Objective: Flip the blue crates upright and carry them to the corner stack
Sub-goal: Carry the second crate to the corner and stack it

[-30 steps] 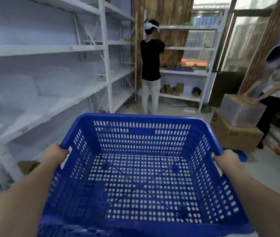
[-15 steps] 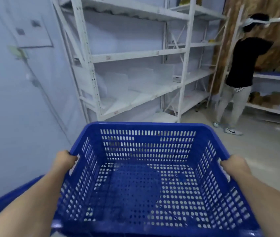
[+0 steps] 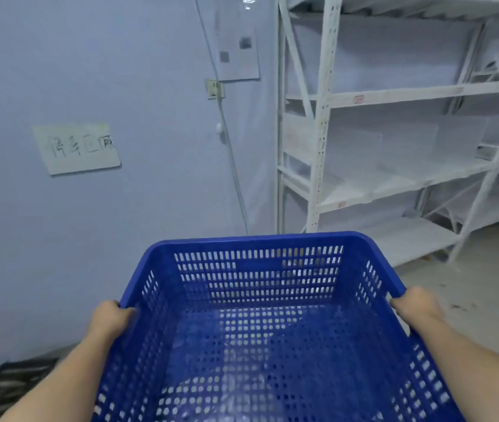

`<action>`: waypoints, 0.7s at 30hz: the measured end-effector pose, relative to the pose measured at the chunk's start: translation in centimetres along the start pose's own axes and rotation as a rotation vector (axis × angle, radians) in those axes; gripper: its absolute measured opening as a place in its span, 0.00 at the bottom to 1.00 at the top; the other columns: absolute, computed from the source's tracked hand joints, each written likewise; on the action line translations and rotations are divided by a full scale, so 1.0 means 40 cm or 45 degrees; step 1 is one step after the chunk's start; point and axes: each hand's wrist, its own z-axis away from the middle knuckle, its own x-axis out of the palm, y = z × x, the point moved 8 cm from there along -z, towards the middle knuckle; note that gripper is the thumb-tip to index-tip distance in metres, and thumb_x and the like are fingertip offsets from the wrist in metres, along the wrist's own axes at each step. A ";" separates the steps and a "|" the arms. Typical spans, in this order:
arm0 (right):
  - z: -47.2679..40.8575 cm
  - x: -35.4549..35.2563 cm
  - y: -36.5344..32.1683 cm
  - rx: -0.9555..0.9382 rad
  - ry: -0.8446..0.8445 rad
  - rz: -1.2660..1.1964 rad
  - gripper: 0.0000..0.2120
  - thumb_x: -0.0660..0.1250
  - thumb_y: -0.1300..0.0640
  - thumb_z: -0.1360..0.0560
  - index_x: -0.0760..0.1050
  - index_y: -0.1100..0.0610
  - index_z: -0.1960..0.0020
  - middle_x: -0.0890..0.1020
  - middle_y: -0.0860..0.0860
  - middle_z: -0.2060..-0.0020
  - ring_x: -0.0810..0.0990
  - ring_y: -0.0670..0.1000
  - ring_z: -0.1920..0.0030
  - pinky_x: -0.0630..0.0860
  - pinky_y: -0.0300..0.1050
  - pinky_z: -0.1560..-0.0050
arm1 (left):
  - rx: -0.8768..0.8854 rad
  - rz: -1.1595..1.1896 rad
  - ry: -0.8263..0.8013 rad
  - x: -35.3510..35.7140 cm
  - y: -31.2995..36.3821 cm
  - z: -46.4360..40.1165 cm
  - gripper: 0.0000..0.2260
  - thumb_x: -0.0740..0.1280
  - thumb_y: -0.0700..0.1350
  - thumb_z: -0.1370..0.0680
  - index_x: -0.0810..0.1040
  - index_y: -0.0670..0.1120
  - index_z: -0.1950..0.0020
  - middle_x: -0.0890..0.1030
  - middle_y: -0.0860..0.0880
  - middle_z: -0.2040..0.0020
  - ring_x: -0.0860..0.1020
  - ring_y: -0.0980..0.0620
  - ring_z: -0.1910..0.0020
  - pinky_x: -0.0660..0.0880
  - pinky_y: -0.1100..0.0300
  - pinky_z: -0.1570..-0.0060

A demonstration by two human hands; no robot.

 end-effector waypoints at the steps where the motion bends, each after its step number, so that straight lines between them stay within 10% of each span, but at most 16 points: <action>1: 0.005 0.048 -0.057 -0.025 -0.027 -0.003 0.09 0.65 0.55 0.28 0.73 0.58 0.64 0.77 0.55 0.68 0.77 0.57 0.66 0.70 0.43 0.68 | -0.032 0.009 0.021 -0.035 -0.041 -0.031 0.09 0.68 0.42 0.26 0.77 0.36 0.61 0.79 0.39 0.65 0.77 0.42 0.66 0.70 0.56 0.66; 9: 0.053 0.351 -0.444 -0.180 -0.165 0.052 0.13 0.66 0.49 0.26 0.76 0.60 0.54 0.78 0.57 0.60 0.76 0.57 0.61 0.72 0.44 0.63 | -0.271 0.025 0.180 -0.238 -0.315 -0.231 0.15 0.65 0.40 0.23 0.71 0.40 0.69 0.73 0.43 0.72 0.71 0.47 0.71 0.68 0.55 0.64; 21: -0.097 0.680 -0.859 -0.306 -0.333 0.243 0.11 0.66 0.51 0.26 0.74 0.60 0.55 0.77 0.56 0.62 0.74 0.55 0.65 0.72 0.44 0.63 | -0.616 -0.053 0.202 -0.244 -0.458 -0.513 0.13 0.68 0.44 0.25 0.79 0.33 0.49 0.82 0.34 0.53 0.79 0.38 0.57 0.78 0.48 0.54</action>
